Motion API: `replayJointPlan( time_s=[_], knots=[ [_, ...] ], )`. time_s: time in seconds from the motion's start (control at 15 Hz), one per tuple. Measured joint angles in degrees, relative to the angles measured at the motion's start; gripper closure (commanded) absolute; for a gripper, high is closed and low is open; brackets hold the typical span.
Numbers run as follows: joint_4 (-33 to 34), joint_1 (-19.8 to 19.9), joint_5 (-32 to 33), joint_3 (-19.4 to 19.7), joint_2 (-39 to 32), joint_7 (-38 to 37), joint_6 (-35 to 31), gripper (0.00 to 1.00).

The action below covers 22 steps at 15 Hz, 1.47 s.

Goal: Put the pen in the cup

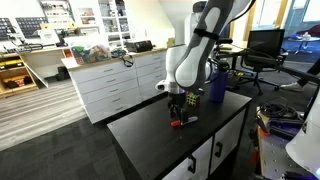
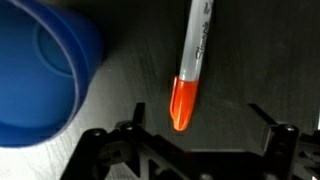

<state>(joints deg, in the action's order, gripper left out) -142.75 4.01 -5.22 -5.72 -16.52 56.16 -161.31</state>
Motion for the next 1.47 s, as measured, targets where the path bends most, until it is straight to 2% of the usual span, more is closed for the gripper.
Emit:
replayJointPlan(
  time_s=[0.4, 0.47, 0.67, 0.8, 1.27, 1.33, 1.47],
  knots=[
    [0.3, 0.9, 0.4, -0.6, -1.2, 0.3, -0.3, 0.0],
    [0.4, 1.1, 0.4, -0.8, -1.3, 0.4, -0.3, 0.19],
    [0.5, 1.5, 0.5, -1.1, -1.8, 0.6, -0.3, 0.25],
    [0.6, 1.8, 0.5, -1.3, -2.1, 0.8, -0.3, 0.51],
    [1.3, 3.0, 0.5, -2.0, -2.1, 1.1, -1.2, 0.96],
    [1.4, 3.0, 0.5, -2.1, -2.1, 1.1, -1.4, 0.97],
    [1.4, 3.0, 0.5, -2.3, -2.1, 1.1, -1.5, 0.93]
  ],
)
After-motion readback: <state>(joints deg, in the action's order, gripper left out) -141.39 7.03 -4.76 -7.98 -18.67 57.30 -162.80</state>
